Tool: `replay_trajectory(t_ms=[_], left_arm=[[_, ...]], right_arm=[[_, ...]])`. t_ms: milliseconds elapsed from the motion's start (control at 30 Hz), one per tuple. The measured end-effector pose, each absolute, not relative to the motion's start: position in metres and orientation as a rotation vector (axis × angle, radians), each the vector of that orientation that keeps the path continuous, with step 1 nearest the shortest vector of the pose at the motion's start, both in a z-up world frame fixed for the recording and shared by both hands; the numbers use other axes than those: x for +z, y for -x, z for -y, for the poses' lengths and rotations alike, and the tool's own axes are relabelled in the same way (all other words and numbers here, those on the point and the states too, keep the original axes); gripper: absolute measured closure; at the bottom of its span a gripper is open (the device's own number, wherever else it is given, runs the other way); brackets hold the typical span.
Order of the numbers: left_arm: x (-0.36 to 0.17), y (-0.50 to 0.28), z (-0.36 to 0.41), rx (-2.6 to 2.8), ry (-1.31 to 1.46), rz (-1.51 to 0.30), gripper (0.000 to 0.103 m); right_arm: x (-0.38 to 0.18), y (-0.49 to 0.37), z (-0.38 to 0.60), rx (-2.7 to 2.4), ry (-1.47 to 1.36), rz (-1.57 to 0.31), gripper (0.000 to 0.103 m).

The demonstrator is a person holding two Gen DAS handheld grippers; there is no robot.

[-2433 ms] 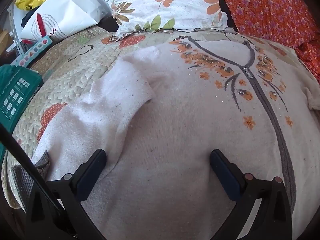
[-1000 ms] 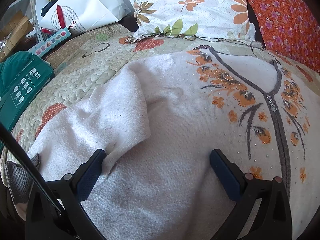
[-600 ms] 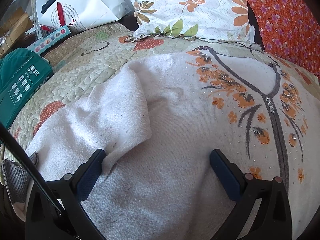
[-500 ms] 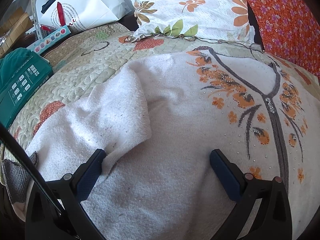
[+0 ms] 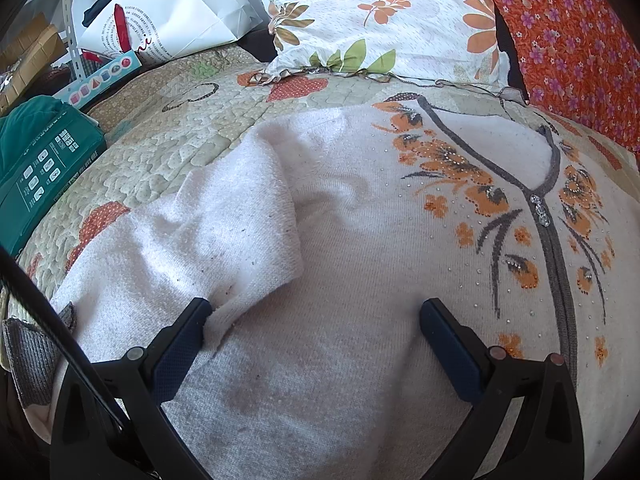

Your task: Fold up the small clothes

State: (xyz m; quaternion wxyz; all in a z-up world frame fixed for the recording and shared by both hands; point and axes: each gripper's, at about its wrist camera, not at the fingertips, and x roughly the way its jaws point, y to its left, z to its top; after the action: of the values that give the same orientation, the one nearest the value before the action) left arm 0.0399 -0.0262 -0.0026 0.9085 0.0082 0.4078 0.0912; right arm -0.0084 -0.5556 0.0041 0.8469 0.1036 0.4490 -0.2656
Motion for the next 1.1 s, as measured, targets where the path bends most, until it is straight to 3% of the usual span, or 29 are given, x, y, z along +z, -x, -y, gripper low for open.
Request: replay_trajectory(t_ms=[600, 667, 967, 1100], left_arm=[[-0.003, -0.039, 0.026, 0.187, -0.015, -0.841, 0.000], [-0.003, -0.039, 0.026, 0.187, -0.016, -0.841, 0.000], [-0.003, -0.039, 0.025, 0.187, -0.016, -0.844, 0.000], [0.000, -0.039, 0.026, 0.199, -0.029, -0.866, 0.000]], right_arm=[[0.010, 0.002, 0.563, -0.517, -0.238, -1.008, 0.000], [0.017, 0.002, 0.562, -0.547, -0.216, -1.024, 0.004], [0.125, 0.065, 0.503, -0.649, -0.065, -0.611, 0.005], [0.138, 0.072, 0.470, -0.433, -0.163, -0.623, 0.004]])
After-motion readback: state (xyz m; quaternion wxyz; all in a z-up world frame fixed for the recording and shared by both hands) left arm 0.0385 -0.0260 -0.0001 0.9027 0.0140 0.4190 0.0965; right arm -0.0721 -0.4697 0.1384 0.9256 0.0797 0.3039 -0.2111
